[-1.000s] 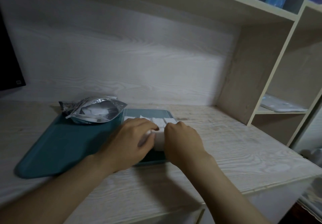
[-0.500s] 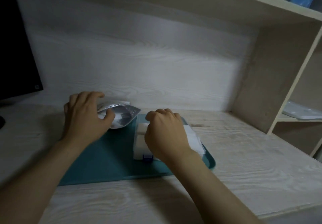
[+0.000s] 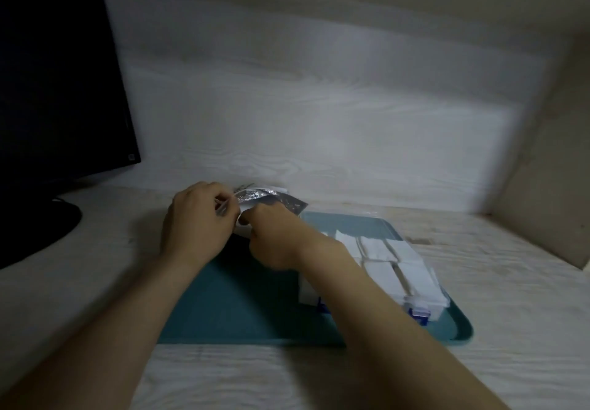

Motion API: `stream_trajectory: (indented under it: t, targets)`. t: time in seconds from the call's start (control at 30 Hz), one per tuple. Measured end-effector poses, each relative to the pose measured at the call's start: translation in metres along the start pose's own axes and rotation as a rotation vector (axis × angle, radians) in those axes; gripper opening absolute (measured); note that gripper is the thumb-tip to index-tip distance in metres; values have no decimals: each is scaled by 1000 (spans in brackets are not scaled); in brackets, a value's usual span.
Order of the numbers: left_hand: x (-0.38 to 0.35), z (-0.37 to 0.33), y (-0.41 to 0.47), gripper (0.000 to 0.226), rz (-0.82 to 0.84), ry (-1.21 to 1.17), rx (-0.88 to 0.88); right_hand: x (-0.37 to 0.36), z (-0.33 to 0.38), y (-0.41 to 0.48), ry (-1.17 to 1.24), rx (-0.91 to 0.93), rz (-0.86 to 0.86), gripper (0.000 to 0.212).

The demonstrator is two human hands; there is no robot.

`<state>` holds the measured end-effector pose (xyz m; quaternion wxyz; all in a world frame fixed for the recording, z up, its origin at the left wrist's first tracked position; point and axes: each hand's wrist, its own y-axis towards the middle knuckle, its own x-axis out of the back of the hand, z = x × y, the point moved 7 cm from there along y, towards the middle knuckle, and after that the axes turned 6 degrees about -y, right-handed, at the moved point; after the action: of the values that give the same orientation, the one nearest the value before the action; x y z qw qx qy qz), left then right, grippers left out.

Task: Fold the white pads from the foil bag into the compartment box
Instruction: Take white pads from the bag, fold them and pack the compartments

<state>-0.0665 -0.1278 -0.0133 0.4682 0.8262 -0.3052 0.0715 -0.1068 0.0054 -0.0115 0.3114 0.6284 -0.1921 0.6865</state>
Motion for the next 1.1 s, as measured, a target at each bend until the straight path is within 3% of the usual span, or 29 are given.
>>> stream_trajectory:
  t: [0.07,0.27,0.4,0.73,1.1]
  targets:
    - [4,1,2,14,-17,-15,14,-7,0,7,6,-21,18,20]
    - [7,9,4,10,-81,-60,64,-35,2,19,-63,-59,143,50]
    - [5,16,4,13,-67,-54,100,-51,7,18,-126,-45,251,46]
    - [-8,30,1,45,97,35,217,-39,9,1,-256,8,122,50]
    - [-8,25,-2,48,113,32,197,-34,14,-5,-363,48,58,45]
